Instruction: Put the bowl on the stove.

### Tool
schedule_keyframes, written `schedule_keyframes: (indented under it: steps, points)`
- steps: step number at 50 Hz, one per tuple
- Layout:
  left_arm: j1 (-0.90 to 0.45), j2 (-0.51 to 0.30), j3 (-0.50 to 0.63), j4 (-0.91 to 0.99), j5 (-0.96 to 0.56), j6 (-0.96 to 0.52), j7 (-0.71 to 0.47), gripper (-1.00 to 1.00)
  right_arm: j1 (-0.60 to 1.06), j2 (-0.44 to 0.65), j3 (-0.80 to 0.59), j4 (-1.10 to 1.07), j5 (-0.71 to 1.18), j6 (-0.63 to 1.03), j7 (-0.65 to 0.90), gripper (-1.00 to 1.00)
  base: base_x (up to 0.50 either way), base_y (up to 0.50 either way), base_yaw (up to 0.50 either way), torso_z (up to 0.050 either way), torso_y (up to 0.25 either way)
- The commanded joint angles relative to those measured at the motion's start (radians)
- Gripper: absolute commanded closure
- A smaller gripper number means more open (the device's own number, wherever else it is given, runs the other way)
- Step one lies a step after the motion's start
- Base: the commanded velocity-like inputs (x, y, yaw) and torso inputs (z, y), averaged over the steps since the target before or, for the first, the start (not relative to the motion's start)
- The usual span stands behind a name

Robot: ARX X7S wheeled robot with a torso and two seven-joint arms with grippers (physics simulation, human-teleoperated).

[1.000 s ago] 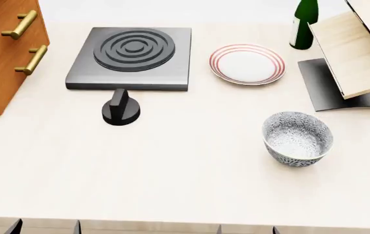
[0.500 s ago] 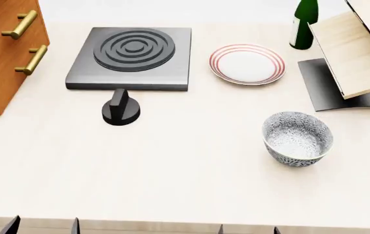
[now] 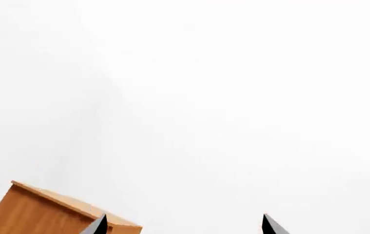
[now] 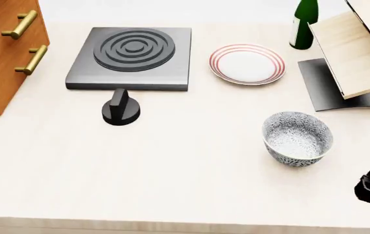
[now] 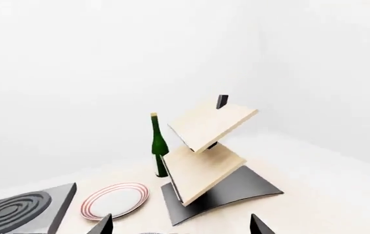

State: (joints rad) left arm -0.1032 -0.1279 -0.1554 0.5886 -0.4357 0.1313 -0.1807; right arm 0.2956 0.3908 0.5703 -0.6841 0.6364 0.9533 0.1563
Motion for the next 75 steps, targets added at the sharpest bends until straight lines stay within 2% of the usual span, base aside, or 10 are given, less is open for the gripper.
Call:
schedule_keyframes:
  steps: [1, 2, 8, 11, 15, 24, 32, 39, 71, 75]
  points:
    - [-0.095, 0.024, -0.181, 0.251, -0.013, 0.135, -0.088, -1.0, 0.024, 0.23, 0.672, -0.171, 0.275, 0.384, -0.055, -1.0, 0.0, 0.0, 0.0, 0.0, 0.0]
    - [-0.101, 0.038, -0.188, 0.261, 0.023, 0.167, -0.089, -1.0, 0.028, 0.26, 0.818, -0.146, 0.324, 0.446, -0.068, -1.0, 0.0, 0.0, 0.0, 0.0, 0.0]
    - [-0.099, 0.039, -0.186, 0.273, 0.031, 0.18, -0.108, -1.0, -0.096, 0.31, 1.104, -0.092, 0.34, 0.499, -0.171, -1.0, 0.0, 0.0, 0.0, 0.0, 0.0]
    - [-0.101, 0.037, -0.185, 0.27, 0.034, 0.181, -0.117, -1.0, -0.16, 0.309, 1.111, -0.072, 0.34, 0.493, -0.225, -1.0, 0.0, 0.0, 0.0, 0.0, 0.0]
    - [-0.1, 0.035, -0.184, 0.266, 0.038, 0.183, -0.129, -1.0, -0.151, 0.313, 1.147, -0.036, 0.397, 0.539, -0.243, -1.0, 0.0, 0.0, 0.0, 0.0, 0.0]
    - [-0.092, 0.028, -0.177, 0.243, 0.034, 0.192, -0.147, -1.0, -0.176, 0.269, 1.141, -0.044, 0.428, 0.501, -0.284, -1.0, 0.0, 0.0, 0.0, 0.0, 0.0]
    - [-0.085, 0.022, -0.168, 0.231, 0.039, 0.202, -0.157, -1.0, -0.212, 0.22, 1.069, -0.061, 0.368, 0.407, -0.317, -1.0, 0.0, 0.0, 0.0, 0.0, 0.0]
    - [-0.078, 0.018, -0.158, 0.218, 0.048, 0.212, -0.163, -1.0, -0.202, 0.195, 0.998, -0.075, 0.363, 0.383, -0.314, -1.0, 0.0, 0.48, 0.0, 0.0, 0.0]
    - [-0.06, -0.012, -0.124, 0.189, 0.07, 0.235, -0.192, -1.0, -0.195, 0.189, 0.951, -0.082, 0.385, 0.361, -0.287, -1.0, 0.0, 0.5, 0.0, 0.0, 0.0]
    - [-0.061, -0.016, -0.122, 0.189, 0.072, 0.235, -0.198, -1.0, -0.201, 0.188, 0.941, -0.081, 0.38, 0.358, -0.285, -1.0, 0.0, 0.0, 0.0, 0.0, 0.0]
